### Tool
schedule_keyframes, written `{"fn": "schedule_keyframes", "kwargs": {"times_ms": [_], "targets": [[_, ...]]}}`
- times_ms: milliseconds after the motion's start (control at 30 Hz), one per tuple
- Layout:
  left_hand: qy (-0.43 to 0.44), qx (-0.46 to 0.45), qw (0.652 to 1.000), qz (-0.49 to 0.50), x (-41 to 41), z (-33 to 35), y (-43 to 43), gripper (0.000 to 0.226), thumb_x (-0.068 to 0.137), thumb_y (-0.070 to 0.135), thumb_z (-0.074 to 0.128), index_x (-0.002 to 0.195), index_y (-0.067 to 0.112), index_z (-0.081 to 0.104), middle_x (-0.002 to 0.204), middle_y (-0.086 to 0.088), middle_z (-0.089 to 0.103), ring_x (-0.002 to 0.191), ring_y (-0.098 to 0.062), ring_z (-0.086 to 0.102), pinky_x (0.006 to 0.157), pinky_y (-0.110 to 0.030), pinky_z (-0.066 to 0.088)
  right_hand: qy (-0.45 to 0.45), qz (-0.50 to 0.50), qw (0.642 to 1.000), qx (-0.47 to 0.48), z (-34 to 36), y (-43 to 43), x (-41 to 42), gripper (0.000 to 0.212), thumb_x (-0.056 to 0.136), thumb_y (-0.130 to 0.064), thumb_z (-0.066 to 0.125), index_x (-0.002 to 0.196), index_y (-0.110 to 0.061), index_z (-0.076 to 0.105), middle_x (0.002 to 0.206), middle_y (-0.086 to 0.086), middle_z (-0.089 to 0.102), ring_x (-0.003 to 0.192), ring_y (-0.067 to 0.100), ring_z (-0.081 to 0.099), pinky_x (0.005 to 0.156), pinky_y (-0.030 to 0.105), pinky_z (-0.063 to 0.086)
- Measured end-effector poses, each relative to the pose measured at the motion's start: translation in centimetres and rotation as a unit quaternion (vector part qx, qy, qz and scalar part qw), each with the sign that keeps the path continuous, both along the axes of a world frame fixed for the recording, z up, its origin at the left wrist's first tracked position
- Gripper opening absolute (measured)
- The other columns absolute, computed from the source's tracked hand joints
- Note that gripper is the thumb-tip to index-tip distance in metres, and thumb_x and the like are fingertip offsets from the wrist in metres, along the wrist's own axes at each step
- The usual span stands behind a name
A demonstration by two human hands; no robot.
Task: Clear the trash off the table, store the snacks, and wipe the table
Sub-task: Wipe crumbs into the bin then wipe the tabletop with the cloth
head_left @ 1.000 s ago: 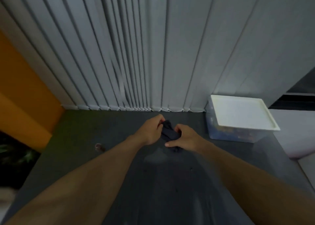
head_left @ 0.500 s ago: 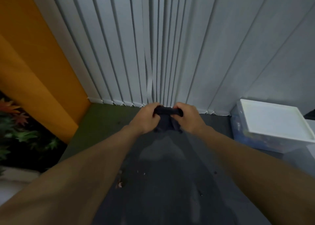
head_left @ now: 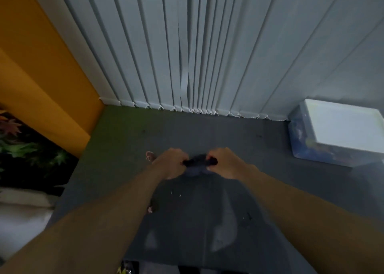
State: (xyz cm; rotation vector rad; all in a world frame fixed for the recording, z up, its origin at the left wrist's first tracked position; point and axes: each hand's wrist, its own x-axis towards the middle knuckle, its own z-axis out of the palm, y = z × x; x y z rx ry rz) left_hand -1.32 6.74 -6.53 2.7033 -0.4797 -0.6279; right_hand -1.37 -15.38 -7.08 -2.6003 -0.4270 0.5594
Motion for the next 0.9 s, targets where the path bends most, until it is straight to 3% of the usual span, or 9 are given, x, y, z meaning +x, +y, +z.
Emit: {"fn": "schedule_keyframes", "kwargs": {"times_ms": [133,200,300,400,500,667,900], "targets": [[0.054,0.005,0.999,0.001,-1.6,-3.3,0.5,0.004,0.076,0.022,0.054,0.073,0.023,0.052,0.095,-0.009,0.068,0.090,-0.033,0.064,0.070,-0.035,0.050,0.073,-0.013,0.997,0.004,-3.3,0.0,-1.4,0.016,0.083,-0.027,0.072,0.094,-0.030,0.062,0.099,-0.002,0.065,0.090,0.018,0.061,0.073,0.028,0.043],[0.055,-0.011,0.998,0.024,-1.4,-4.3,0.6,0.008,0.078,0.023,0.053,0.073,0.026,0.048,0.097,-0.010,0.068,0.093,-0.035,0.064,0.071,-0.036,0.050,0.070,-0.068,0.995,0.026,-4.2,0.1,-1.3,0.015,0.083,-0.025,0.070,0.094,-0.030,0.062,0.097,-0.002,0.067,0.094,0.021,0.064,0.076,0.030,0.048],[0.043,-0.042,0.995,0.080,-0.7,-5.1,0.7,0.004,0.079,0.022,0.047,0.080,0.024,0.051,0.102,-0.011,0.068,0.098,-0.036,0.063,0.078,-0.041,0.051,0.022,-0.114,0.993,0.008,-5.2,0.6,-0.8,0.025,0.089,-0.025,0.064,0.114,-0.021,0.063,0.110,0.005,0.069,0.103,0.027,0.063,0.083,0.033,0.049],[0.036,-0.041,0.992,0.114,-0.2,-6.2,1.0,0.035,0.089,0.023,0.049,0.123,0.021,0.058,0.130,-0.008,0.059,0.121,-0.031,0.055,0.100,-0.041,0.045,-0.013,-0.123,0.992,0.009,-5.7,1.2,-0.7,0.046,0.091,-0.028,0.064,0.134,-0.019,0.052,0.129,0.006,0.060,0.118,0.027,0.056,0.096,0.035,0.046],[0.044,-0.013,0.994,0.096,-0.3,-6.9,1.4,0.061,0.095,0.028,0.049,0.152,0.017,0.032,0.155,-0.008,0.037,0.141,-0.029,0.036,0.114,-0.042,0.032,-0.005,-0.021,1.000,-0.017,-6.6,1.9,-0.7,0.066,0.091,-0.038,0.063,0.150,-0.022,0.037,0.152,0.005,0.039,0.137,0.027,0.039,0.112,0.041,0.035],[0.085,0.057,0.993,0.053,-1.0,-7.3,1.9,0.065,0.101,0.035,0.039,0.158,0.019,0.013,0.165,-0.006,0.009,0.150,-0.027,0.015,0.120,-0.043,0.022,0.075,0.058,0.988,-0.125,-9.0,3.3,-1.5,0.068,0.100,-0.047,0.047,0.157,-0.026,0.018,0.166,0.005,0.002,0.151,0.030,0.001,0.121,0.046,0.017],[0.086,0.097,0.991,0.042,-1.6,-6.4,2.7,0.064,0.103,0.037,0.034,0.158,0.018,0.011,0.166,-0.009,0.006,0.150,-0.029,0.013,0.121,-0.044,0.018,0.068,0.021,0.990,-0.121,-7.5,3.8,-0.9,0.066,0.101,-0.048,0.042,0.158,-0.027,0.016,0.166,0.002,0.005,0.152,0.030,0.002,0.120,0.048,0.019]]}}
